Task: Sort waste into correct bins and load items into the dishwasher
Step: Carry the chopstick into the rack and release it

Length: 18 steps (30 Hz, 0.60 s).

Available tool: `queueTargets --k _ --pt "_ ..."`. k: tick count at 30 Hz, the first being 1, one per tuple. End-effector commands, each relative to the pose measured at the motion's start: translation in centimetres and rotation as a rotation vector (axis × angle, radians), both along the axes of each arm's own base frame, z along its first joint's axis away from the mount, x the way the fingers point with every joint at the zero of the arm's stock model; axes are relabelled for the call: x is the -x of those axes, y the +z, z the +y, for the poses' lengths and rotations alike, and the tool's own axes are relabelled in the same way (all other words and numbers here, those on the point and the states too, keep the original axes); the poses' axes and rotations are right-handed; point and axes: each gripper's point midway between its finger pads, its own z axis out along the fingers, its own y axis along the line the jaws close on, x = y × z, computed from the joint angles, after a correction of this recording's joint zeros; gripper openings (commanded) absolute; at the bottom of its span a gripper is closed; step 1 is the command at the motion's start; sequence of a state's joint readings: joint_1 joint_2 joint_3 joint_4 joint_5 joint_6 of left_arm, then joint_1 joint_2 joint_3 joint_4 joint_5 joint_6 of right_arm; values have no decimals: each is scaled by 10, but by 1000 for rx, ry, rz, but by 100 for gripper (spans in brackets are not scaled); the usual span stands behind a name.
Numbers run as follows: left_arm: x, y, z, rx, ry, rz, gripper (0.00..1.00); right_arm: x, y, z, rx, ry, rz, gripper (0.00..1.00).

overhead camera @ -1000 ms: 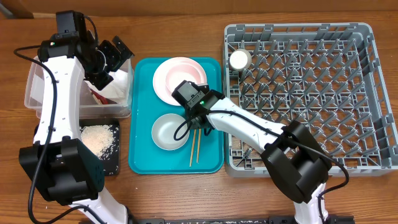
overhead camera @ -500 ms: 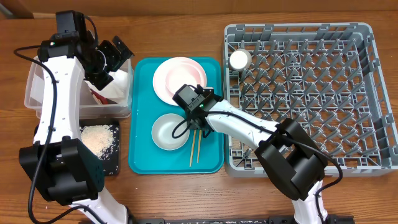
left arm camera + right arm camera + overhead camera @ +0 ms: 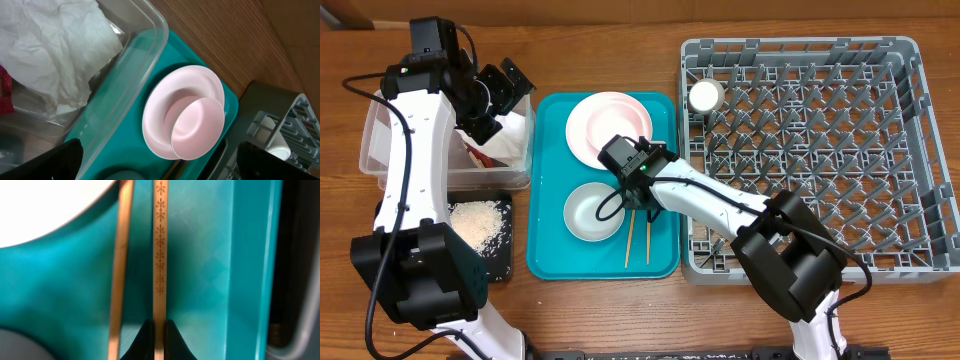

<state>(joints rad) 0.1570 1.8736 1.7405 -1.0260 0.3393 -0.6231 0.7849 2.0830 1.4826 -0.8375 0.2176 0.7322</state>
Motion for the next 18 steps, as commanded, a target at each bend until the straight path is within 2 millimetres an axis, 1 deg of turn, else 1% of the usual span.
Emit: queueTargets --k 1,2,3,4,5,6,8,9,10,11,15,16,18 --pt "-1 8 -1 -9 6 -17 100 -27 89 11 -122 14 -178 4" --pt "-1 8 -1 -9 6 -17 100 -26 100 10 -130 31 -195 4" --pt "-1 8 -1 -9 6 -17 100 -24 117 5 -138 46 -214 4" --pt "-1 8 -1 -8 6 -16 100 -21 128 0 -140 51 -222 4" --pt "-1 8 -1 -9 6 -17 100 -15 147 -12 -125 88 -233 4" --pt "-1 8 -1 -8 6 -16 100 -11 154 -19 -113 107 -234 4" --pt "-1 8 -1 -8 6 -16 100 -3 171 -41 -56 197 -234 4" --pt "-1 8 -1 -9 6 -17 100 -2 174 -47 -39 220 -233 4" --pt "-1 8 -1 -9 6 -17 100 -2 179 -64 -4 232 -227 4" --pt "-1 8 -1 -9 6 -17 100 -2 179 -71 9 221 -219 4" --pt "-1 8 -1 -8 6 -16 100 -2 171 -114 72 143 -142 4" --pt "-1 8 -1 -9 6 -17 100 -4 168 -128 87 118 -123 4" --pt "-1 8 -1 -8 6 -16 100 -9 164 -146 94 66 -110 4"
